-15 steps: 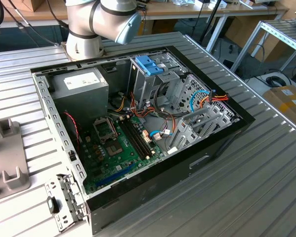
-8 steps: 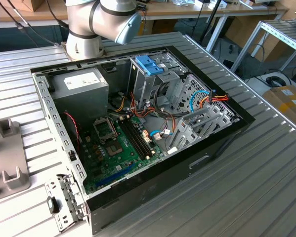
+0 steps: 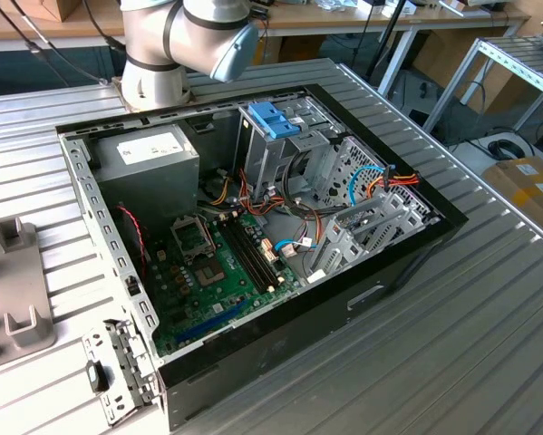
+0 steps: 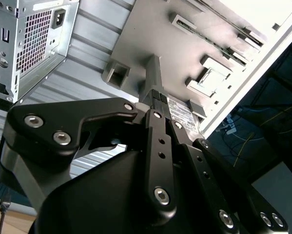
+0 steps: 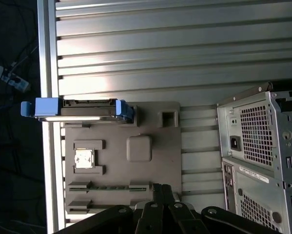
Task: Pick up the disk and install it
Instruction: 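Reach for the disk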
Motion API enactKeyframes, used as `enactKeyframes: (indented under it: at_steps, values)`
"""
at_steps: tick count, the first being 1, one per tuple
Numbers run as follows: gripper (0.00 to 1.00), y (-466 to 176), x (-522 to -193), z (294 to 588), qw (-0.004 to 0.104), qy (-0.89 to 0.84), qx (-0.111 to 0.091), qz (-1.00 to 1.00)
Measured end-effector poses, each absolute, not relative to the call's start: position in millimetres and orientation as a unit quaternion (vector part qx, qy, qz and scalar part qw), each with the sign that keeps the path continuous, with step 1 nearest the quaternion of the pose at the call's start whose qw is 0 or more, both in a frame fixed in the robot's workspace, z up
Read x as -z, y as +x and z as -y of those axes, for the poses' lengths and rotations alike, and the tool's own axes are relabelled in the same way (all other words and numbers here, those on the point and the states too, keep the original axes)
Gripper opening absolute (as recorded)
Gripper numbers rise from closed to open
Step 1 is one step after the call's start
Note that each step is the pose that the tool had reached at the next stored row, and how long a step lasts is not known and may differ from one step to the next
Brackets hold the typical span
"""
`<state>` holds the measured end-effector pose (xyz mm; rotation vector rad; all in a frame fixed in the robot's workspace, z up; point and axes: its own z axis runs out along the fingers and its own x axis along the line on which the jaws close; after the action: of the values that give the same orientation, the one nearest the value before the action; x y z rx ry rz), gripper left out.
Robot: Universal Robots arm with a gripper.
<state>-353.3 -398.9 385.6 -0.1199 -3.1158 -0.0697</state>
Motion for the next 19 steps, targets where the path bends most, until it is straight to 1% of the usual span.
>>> enactKeyframes:
  at_steps: [19]
  values:
    - [0.10, -366.9, -384.9, 399.0, 0.011, -0.038, 0.022, 0.999]
